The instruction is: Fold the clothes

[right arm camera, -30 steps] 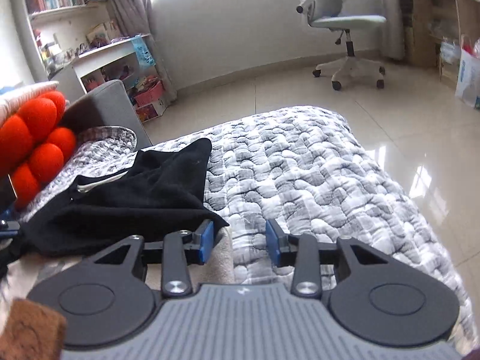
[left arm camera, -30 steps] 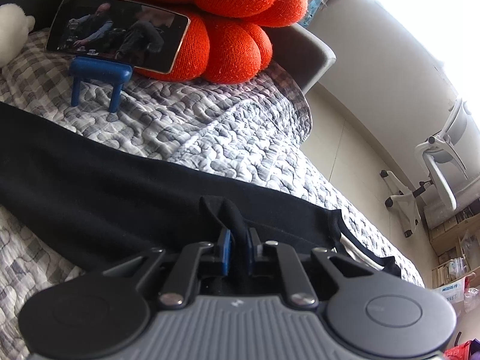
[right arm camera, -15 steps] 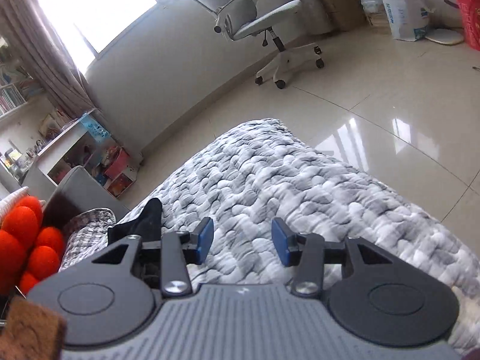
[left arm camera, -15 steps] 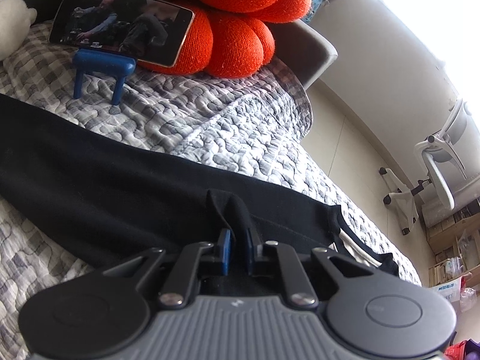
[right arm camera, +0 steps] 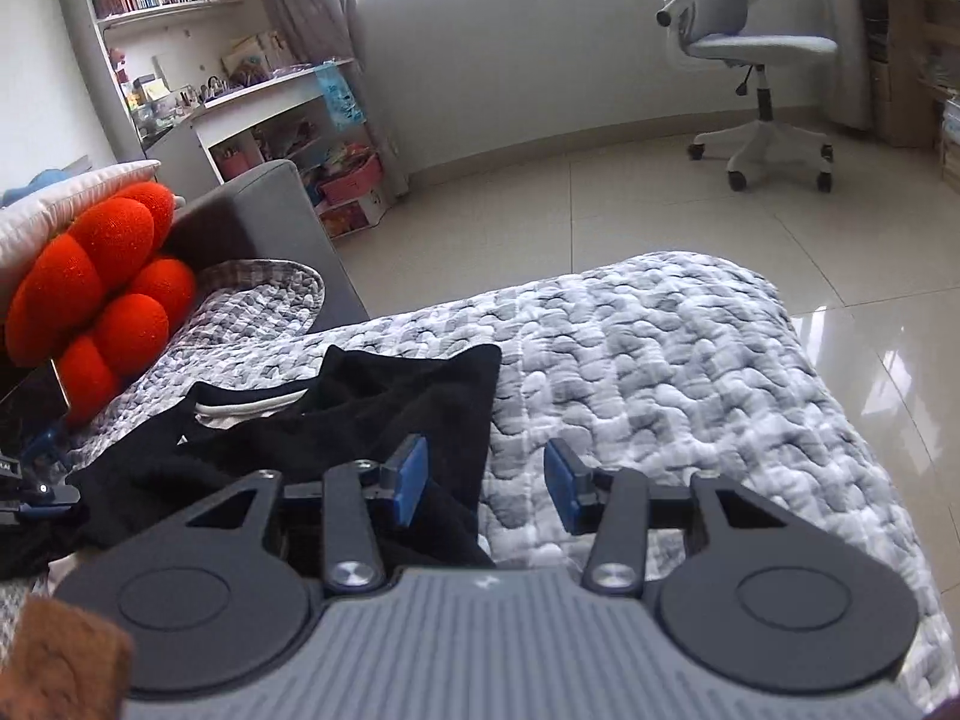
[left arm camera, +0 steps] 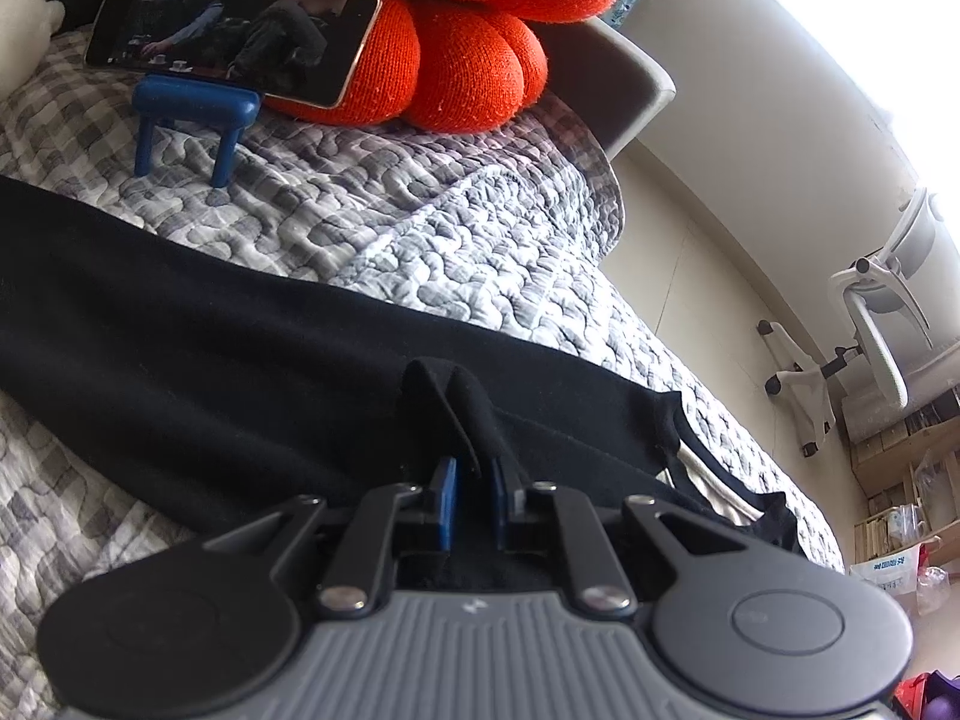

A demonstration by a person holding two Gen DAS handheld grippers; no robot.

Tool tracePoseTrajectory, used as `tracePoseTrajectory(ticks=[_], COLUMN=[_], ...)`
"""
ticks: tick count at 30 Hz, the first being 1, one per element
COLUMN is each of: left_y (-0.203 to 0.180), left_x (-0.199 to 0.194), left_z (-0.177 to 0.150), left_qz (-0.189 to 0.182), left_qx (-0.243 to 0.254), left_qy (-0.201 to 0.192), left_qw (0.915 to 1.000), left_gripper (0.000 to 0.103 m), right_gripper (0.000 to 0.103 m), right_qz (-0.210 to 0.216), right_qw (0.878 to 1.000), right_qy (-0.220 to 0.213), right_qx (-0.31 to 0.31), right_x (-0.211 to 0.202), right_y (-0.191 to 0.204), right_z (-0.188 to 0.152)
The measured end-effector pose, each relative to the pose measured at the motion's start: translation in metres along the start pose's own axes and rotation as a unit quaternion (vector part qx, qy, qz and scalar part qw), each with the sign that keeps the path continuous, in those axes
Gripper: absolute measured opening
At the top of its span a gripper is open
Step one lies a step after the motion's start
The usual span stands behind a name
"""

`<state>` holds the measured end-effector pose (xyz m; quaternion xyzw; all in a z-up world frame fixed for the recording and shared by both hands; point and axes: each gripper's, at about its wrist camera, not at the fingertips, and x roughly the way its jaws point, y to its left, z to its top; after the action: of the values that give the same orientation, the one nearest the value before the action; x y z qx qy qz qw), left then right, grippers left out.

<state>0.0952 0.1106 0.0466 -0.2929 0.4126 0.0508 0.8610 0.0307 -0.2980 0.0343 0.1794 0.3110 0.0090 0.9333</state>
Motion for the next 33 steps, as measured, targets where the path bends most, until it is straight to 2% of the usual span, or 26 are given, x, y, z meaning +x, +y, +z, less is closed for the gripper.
tracePoseTrajectory(ticks=[4,6,7,8,10,16,20,21,24,25,27,28,29,31,33], left_y=[-0.003,-0.003,-0.004,-0.006,-0.007,-0.005,-0.010,-0.010,-0.005,-0.004,-0.002,-0.001,-0.001,0.000,0.002], left_x=[0.002,0.004,0.005,0.005,0.004,-0.006,-0.005,-0.004,-0.003,-0.004,-0.005,-0.006,-0.006,-0.006,-0.008], left_z=[-0.001,-0.001,-0.001,-0.002,-0.002,0.000,-0.001,-0.001,0.001,0.001,0.002,0.003,0.003,0.003,0.004], left_qz=[0.003,0.005,0.005,0.006,0.006,-0.026,0.001,0.009,0.014,0.014,0.012,0.010,0.006,0.002,-0.010], left_qx=[0.004,0.005,0.008,0.013,0.018,-0.007,0.017,0.020,0.015,0.013,0.006,0.003,0.000,-0.006,-0.021], left_qy=[0.000,0.002,0.002,0.002,-0.001,-0.011,-0.016,-0.016,-0.014,-0.016,-0.019,-0.021,-0.021,-0.020,-0.020], left_qw=[1.0000,1.0000,1.0000,0.9999,0.9998,0.9996,0.9997,0.9996,0.9997,0.9997,0.9997,0.9997,0.9998,0.9998,0.9995], left_gripper=[0.015,0.015,0.015,0.015,0.014,0.011,0.011,0.011,0.011,0.011,0.011,0.011,0.011,0.011,0.011], right_gripper=[0.047,0.039,0.027,0.004,0.005,0.004,0.004,0.004,0.006,0.018,0.024,0.034,0.049,0.056,0.057], right_qz=[0.000,0.000,0.001,0.001,0.001,-0.001,-0.012,-0.009,-0.017,-0.027,-0.047,-0.037,-0.024,0.000,0.019], right_qw=[0.999,0.999,0.999,0.999,1.000,0.998,0.998,0.998,0.998,0.997,0.995,0.995,0.994,0.991,0.987], right_qy=[0.028,0.037,0.038,0.040,0.027,-0.009,0.031,0.023,0.018,0.012,-0.002,-0.003,-0.002,0.002,0.010], right_qx=[0.028,0.025,0.017,0.008,-0.011,-0.056,-0.055,-0.062,-0.062,-0.069,-0.085,-0.096,-0.108,-0.133,-0.157], right_x=[0.026,0.034,0.036,0.039,0.036,0.026,0.056,0.057,0.048,0.041,0.024,0.014,0.003,-0.017,-0.033], right_y=[-0.007,-0.008,-0.007,-0.006,-0.005,0.000,-0.010,-0.010,-0.007,-0.003,0.005,0.009,0.013,0.019,0.023], right_z=[0.013,0.016,0.017,0.018,0.022,0.030,0.027,0.024,0.028,0.026,0.023,0.017,0.011,-0.002,-0.018])
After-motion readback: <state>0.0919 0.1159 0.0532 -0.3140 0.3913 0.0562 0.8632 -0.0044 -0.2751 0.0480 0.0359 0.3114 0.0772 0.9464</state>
